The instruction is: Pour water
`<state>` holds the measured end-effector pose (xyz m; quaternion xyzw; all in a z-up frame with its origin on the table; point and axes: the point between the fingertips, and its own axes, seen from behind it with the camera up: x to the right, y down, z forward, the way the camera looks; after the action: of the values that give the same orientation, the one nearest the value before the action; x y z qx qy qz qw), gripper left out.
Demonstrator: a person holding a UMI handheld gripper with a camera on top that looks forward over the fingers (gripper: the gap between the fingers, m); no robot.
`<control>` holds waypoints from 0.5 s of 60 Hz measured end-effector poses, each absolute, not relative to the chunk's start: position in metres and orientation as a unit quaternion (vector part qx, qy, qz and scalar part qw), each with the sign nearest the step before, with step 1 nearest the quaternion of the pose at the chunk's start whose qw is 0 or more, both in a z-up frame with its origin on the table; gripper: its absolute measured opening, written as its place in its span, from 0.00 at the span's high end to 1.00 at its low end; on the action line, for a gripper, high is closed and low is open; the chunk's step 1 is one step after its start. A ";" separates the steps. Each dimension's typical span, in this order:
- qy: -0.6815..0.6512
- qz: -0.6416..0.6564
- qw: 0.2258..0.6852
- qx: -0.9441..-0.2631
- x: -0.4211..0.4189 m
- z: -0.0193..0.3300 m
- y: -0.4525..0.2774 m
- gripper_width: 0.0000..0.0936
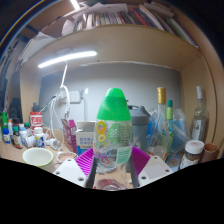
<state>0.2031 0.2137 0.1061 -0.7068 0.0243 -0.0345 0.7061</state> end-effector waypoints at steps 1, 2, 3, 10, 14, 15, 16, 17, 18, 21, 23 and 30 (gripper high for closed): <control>0.025 -0.034 0.705 -0.708 0.203 0.106 0.214 0.43; 0.025 -0.034 0.703 -0.710 0.203 0.105 0.214 0.42; 0.025 -0.033 0.698 -0.715 0.203 0.102 0.215 0.41; 0.006 -0.012 0.663 -0.749 0.194 0.085 0.204 0.19; 0.021 -0.004 0.657 -0.754 0.197 0.087 0.189 0.11; 0.024 -0.002 0.654 -0.756 0.199 0.087 0.183 0.12; 0.025 -0.001 0.653 -0.757 0.198 0.088 0.179 0.12; 0.027 0.002 0.653 -0.757 0.197 0.090 0.173 0.13; 0.028 0.005 0.654 -0.756 0.196 0.092 0.167 0.13; 0.026 0.019 0.658 -0.753 0.190 0.098 0.147 0.13; 0.022 0.030 0.656 -0.754 0.183 0.103 0.131 0.13; 0.015 0.060 0.657 -0.751 0.160 0.116 0.067 0.13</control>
<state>0.1601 0.0673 0.1157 -0.7512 0.0146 0.0600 0.6572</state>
